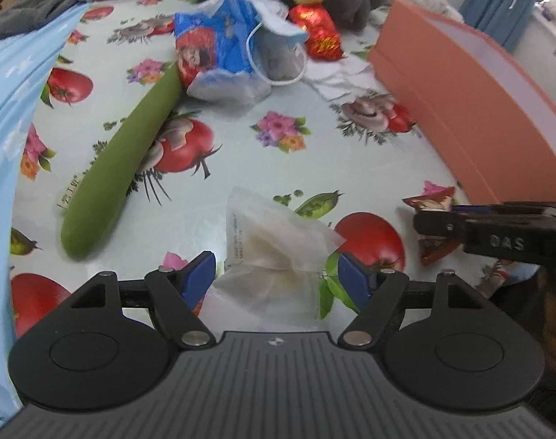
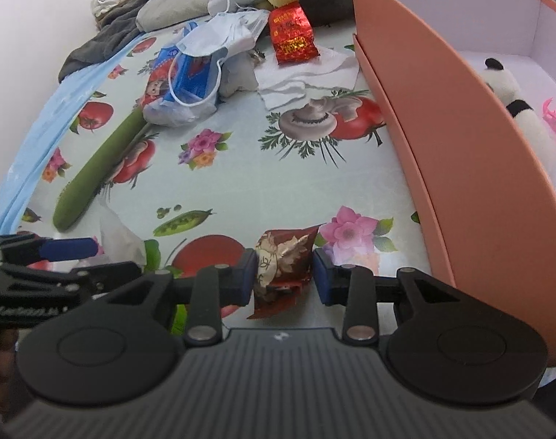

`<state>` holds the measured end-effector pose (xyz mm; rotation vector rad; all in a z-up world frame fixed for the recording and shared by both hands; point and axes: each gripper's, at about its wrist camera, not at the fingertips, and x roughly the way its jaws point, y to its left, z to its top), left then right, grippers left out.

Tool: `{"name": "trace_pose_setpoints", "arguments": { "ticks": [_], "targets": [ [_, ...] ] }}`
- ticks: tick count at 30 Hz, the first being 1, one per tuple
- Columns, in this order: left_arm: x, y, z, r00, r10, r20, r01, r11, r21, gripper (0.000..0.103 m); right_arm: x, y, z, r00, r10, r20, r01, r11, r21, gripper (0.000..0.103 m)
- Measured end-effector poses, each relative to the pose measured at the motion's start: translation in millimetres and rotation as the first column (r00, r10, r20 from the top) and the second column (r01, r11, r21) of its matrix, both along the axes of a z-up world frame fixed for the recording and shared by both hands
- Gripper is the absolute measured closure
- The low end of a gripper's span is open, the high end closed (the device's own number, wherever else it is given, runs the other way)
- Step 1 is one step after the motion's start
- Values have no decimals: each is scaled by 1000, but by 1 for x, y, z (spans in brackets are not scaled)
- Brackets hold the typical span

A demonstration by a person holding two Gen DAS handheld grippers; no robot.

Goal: Organize soft objects
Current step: 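Lift the snack packet with the right gripper while the left lifts the plastic bag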

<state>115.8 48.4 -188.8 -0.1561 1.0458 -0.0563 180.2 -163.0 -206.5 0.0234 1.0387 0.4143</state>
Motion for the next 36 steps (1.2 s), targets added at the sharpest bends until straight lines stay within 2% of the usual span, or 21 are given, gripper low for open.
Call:
{"name": "trace_pose_setpoints", "arguments": {
  "ticks": [5,7,9,12,18,29,36],
  "targets": [
    [9,-5,-12,1000,-2,-26,2,1000,7,26,-4,4,-6,998,42,36,-41,999,-34,66],
    [12,-6,-14,1000,8,-25,-7,1000,22,31,-3,6,-5,998,51,43,-50,998,-38,66],
    [15,-6,-14,1000,24,-16,-24,999,32,39,-1,6,-5,998,51,43,-49,998,-32,66],
    [17,0,-12,996,84,-20,-84,996,5,47,-3,5,-3,997,52,49,-51,998,-28,66],
    [12,6,-1,988,153,-17,-153,987,-49,49,-9,3,11,996,48,75,-47,999,-15,66],
    [-14,3,64,978,197,65,-186,972,-142,49,-34,-8,71,983,39,181,-47,998,40,66],
    [-40,-9,112,973,182,143,-162,977,-142,49,-58,-12,109,967,41,250,-56,997,53,66]
  ]
}}
